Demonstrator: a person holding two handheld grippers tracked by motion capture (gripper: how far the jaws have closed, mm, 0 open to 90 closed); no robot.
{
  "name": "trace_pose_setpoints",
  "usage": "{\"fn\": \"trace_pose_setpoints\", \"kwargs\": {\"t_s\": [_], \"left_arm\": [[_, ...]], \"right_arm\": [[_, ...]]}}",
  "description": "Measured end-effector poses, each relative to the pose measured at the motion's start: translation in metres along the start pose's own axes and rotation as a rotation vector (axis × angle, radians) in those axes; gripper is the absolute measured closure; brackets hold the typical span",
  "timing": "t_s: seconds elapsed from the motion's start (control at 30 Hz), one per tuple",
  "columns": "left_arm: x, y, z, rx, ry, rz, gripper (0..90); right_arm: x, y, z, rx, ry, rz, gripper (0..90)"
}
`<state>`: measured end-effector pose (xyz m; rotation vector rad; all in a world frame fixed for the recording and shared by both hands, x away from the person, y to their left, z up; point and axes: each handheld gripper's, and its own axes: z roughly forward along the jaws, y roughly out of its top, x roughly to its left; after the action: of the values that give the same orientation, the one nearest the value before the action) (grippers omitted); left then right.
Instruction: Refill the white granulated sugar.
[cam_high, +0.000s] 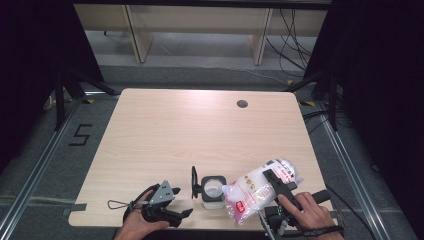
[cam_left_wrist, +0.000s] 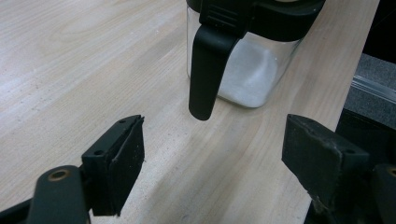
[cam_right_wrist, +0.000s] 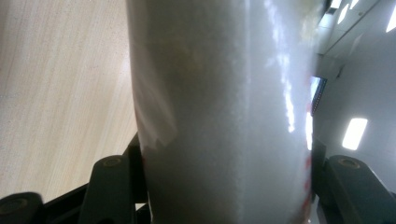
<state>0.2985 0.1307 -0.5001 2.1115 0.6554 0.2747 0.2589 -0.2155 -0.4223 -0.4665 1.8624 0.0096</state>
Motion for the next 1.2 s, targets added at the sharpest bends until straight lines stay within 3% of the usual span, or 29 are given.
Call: {"fn": "trace_pose_setpoints", "kwargs": {"t_s": [0.07,0.27,0.33,0.4,0.5,0.6,0.67,1.03,1.2], "left_arm": [[-0.0001,-0.0001,0.0001,0.001,0.002,0.0,20.7],[-0.0013,-0.0002,0.0006,-0.008,0.001,-0.008,20.7],[-0.0011,-0.0001,0.0004,-0.007,0.0,-0.008,20.7],[-0.0012,-0.0001,0.0005,-0.007,0.0,-0.009,20.7],[-0.0012,-0.0001,0.0006,-0.007,0.001,-0.008,20.7],[-0.0009,0.0,0.0003,-0.007,0.002,-0.005,20.7],[-0.0011,0.0,0.0003,-0.01,0.006,-0.005,20.7],[-0.0001,0.0001,-0.0001,-0.002,0.009,0.005,20.7],[0.0,0.0002,-0.0002,0.002,0.005,0.005,20.7]], "right_arm": [[0.0,0.0007,-0.001,0.017,0.024,0.005,43.1],[-0.0019,0.0016,-0.0008,0.002,0.004,-0.019,43.2],[-0.0006,0.0017,-0.0024,0.025,0.024,0.006,43.2],[-0.003,0.0007,-0.0015,0.014,0.013,-0.03,43.2],[-0.0002,0.0007,-0.0028,0.031,0.025,0.012,43.2],[-0.0027,0.0005,-0.0024,0.021,0.015,-0.021,43.2],[-0.0015,0.0008,-0.003,0.027,0.019,-0.002,43.2],[-0.0017,0.0018,-0.0007,0.002,-0.009,-0.033,43.2],[-0.0015,0.0015,-0.0009,-0.003,-0.012,-0.014,43.3]]}}
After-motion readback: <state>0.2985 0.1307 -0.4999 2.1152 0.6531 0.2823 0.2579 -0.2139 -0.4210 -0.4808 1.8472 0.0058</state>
